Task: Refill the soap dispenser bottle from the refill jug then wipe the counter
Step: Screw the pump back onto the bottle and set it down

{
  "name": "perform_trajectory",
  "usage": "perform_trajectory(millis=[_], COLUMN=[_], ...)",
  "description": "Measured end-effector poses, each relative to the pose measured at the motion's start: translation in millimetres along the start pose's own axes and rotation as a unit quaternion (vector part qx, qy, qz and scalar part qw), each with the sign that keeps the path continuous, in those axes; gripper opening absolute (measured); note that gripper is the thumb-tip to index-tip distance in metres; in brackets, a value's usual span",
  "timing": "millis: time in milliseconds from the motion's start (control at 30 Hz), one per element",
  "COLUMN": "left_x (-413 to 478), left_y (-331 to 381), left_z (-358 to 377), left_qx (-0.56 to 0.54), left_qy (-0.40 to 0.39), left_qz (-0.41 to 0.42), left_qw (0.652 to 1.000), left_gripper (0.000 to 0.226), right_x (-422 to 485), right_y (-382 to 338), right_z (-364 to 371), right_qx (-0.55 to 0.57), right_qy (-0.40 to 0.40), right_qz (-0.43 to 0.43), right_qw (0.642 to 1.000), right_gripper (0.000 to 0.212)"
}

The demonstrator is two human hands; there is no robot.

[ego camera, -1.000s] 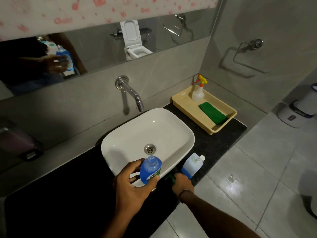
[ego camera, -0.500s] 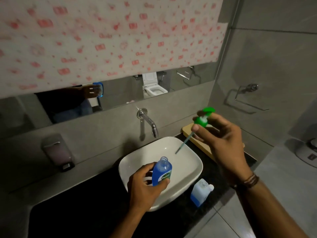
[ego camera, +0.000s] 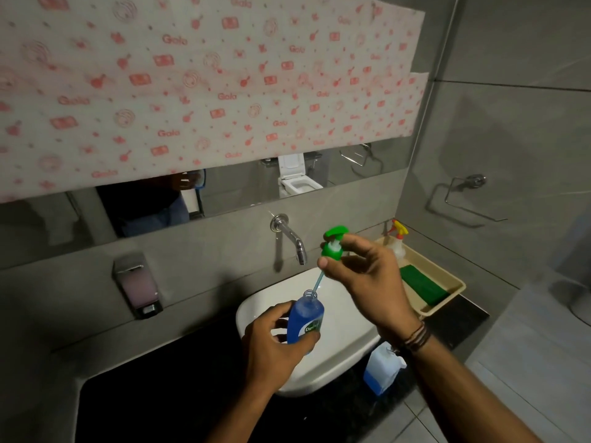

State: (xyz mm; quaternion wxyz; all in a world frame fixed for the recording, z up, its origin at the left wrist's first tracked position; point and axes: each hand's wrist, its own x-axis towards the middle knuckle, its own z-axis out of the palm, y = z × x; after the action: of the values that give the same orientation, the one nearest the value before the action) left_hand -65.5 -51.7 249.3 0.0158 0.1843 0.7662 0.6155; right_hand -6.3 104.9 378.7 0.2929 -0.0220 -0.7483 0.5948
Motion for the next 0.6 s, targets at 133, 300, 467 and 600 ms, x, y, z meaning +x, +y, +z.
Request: perform_trajectory(millis=[133, 300, 467, 600], left_x=[-1, -4, -6, -6], left_y=[2, 5, -2, -5], left_z=[-4, -10, -13, -15], left_qx=[0.001, 0.004, 0.016, 0.017], left_qy=[-0.008, -0.004, 0.004, 0.014], left_qz=[-0.004, 0.008, 0.003, -0.012], left_qw=[1.0, 1.0, 1.0, 1.0], left_gripper=[0.047, 0.054, 0.049, 0.053], right_x=[-12, -22, -30, -44], right_y=[21, 34, 35, 39], right_z=[13, 24, 33, 36], right_qx=[-0.06, -0.128, -0.133, -0.142], right_qy=[-0.053, -0.079, -0.022, 0.039], right_qz=[0.033, 0.054, 0.066, 0.068], right_qw=[0.996, 0.987, 0.989, 0.987], right_gripper=[0.027, 0.026, 0.032, 0.049])
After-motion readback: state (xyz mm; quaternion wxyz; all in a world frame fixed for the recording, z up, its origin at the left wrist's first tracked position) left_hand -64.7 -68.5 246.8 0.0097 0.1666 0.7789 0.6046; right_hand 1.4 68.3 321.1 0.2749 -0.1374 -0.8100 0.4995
